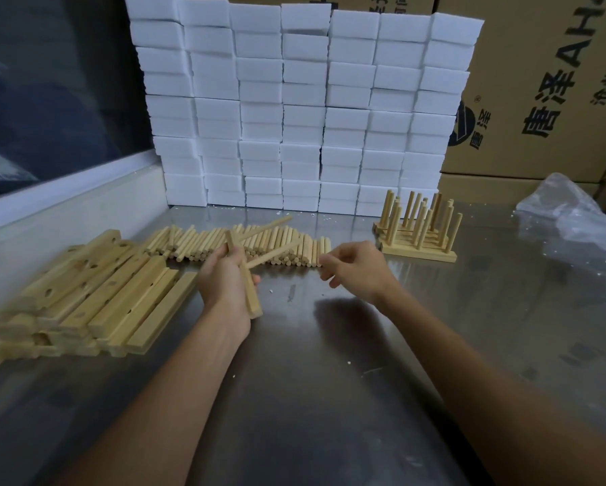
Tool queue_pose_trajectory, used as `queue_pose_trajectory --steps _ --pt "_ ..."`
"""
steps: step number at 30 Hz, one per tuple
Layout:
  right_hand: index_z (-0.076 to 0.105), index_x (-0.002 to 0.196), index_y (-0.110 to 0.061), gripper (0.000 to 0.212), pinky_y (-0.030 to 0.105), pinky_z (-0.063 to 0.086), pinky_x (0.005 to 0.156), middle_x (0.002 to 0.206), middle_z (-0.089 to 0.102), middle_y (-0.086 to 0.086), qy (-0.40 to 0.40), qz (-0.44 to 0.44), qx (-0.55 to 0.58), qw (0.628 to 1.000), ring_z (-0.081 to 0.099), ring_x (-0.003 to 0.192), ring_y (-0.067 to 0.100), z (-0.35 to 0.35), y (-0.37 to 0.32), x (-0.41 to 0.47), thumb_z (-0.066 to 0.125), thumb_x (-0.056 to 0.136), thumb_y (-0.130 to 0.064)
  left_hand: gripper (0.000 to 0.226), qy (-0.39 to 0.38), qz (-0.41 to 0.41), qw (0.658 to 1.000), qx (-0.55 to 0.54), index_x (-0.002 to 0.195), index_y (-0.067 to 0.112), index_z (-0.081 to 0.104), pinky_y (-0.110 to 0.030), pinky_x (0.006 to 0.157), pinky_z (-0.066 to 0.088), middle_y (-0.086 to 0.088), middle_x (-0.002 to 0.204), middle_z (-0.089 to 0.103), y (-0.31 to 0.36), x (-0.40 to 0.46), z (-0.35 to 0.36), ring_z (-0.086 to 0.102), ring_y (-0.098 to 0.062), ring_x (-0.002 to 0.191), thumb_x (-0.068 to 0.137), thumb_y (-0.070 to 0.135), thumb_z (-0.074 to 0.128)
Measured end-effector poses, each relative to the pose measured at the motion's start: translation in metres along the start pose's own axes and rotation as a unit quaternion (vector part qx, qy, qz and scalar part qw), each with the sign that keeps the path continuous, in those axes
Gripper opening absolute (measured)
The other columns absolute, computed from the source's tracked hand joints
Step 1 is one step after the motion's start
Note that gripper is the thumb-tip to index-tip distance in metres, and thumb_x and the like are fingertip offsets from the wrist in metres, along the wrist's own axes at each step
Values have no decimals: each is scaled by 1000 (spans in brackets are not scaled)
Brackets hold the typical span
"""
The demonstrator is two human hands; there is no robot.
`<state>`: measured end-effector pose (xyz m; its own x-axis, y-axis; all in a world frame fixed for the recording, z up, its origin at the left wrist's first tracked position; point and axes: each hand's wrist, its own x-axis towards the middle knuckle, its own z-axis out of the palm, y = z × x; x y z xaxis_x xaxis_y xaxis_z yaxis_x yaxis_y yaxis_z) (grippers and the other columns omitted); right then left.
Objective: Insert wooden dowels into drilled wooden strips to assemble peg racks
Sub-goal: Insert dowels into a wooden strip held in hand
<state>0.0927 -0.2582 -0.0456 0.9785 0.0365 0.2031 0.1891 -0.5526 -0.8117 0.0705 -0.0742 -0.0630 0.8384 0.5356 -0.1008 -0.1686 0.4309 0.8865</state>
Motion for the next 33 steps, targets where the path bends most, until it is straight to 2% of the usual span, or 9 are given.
queue_pose_trajectory --steps 4,7,10,15,20,24,27,29,33 --pt "71 104 -17 20 41 57 86 99 73 0 79 26 -74 994 68 90 16 10 16 23 64 90 -29 15 3 -18 1000 -20 98 28 69 -21 43 47 -5 92 67 1 0 0 53 -13 46 97 16 59" --pt "62 119 -19 37 40 56 86 106 70 0 66 32 -157 985 66 92 18 18 20 38 61 91 -44 20 8 -26 999 -25 113 22 69 -20 42 47 -7 93 66 1 1 -1 53 -13 47 97 16 59" --pt "67 102 -17 36 40 59 79 90 70 -1 47 65 -214 974 67 81 18 23 21 51 59 90 -50 18 6 -27 999 -24 111 22 69 -21 43 47 -9 95 65 2 0 -1 53 -15 49 96 16 59" --pt "70 86 -15 24 32 59 67 79 71 1 55 106 -196 973 67 72 18 24 16 62 68 85 -39 17 3 -28 999 -19 107 25 70 -23 45 48 -9 99 65 1 -1 0 54 -15 53 97 18 59" --pt "61 77 -14 17 23 41 49 72 64 2 76 130 -198 969 61 66 17 26 8 58 70 77 -28 18 3 -29 999 -17 108 25 70 -23 45 47 -9 99 64 3 -2 0 54 -15 54 97 17 58" --pt "68 80 -10 20 24 47 53 75 69 6 94 127 -156 975 64 67 17 25 7 51 68 83 -30 16 2 -27 1000 -15 97 29 69 -20 42 47 -7 91 64 2 -2 -1 53 -12 44 97 17 58" --pt "71 68 -13 22 29 56 61 65 70 2 134 73 -79 985 65 61 13 17 4 40 71 84 -28 16 1 -26 1000 -11 97 28 69 -21 42 46 -7 91 64 2 -2 0 54 -11 44 97 17 57" --pt "69 68 -19 19 25 52 54 59 66 -5 156 37 -11 987 62 54 6 9 0 29 75 83 -27 16 4 -24 1000 -9 100 26 70 -21 42 46 -9 94 65 0 -3 1 53 -12 45 96 16 58" --pt "74 79 -11 19 20 47 49 62 62 -2 164 -2 156 974 54 53 7 -5 -11 10 78 84 -29 23 7 -16 1000 -7 116 18 69 -21 41 46 -11 97 65 0 -2 0 53 -13 46 96 14 58"
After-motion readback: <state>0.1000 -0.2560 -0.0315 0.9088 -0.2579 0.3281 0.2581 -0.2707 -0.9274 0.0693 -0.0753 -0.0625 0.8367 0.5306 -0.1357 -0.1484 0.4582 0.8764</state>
